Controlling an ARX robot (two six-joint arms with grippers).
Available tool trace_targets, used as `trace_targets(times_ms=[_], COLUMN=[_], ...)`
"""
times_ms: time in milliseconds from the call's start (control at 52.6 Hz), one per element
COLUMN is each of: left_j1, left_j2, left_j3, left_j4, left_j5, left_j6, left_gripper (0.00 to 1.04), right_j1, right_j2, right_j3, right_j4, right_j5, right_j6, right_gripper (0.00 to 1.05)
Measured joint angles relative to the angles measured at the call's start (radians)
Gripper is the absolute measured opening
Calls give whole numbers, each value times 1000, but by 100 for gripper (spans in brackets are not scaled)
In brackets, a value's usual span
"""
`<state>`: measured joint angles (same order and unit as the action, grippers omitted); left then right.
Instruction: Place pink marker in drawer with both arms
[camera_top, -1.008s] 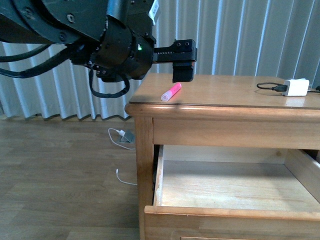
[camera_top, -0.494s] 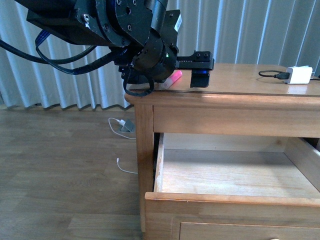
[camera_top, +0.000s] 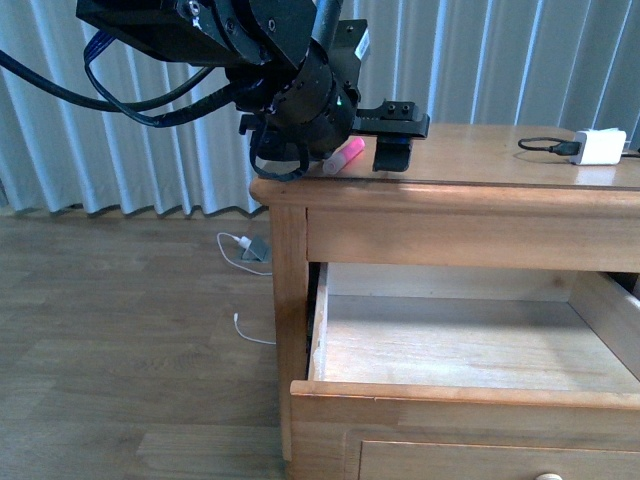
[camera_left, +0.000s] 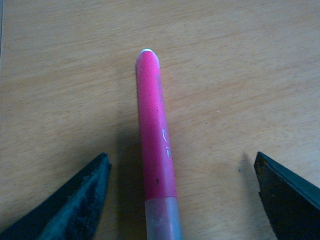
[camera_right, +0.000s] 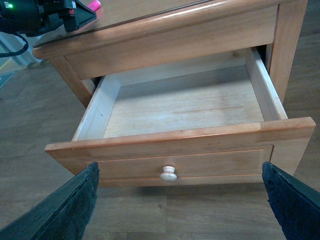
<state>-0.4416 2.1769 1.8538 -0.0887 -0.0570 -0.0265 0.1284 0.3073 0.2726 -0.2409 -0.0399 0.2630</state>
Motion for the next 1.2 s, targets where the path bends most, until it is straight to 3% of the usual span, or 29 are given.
trace_targets(times_ms=[437,798,1198], left_j1=[10,23,-19], left_j2=[-17,-95,-362], left_j3=[-26,-157,-460], left_j4=[4,93,175], left_j5=[2,71,359], left_j6=[1,-5,80], left_gripper=[16,15,15], right_j1=[0,0,0], right_j2=[0,0,0], right_j3=[0,0,0], right_j4=[0,0,0], right_j5=[0,0,0], right_j6=[0,0,0], right_gripper=[96,96,96])
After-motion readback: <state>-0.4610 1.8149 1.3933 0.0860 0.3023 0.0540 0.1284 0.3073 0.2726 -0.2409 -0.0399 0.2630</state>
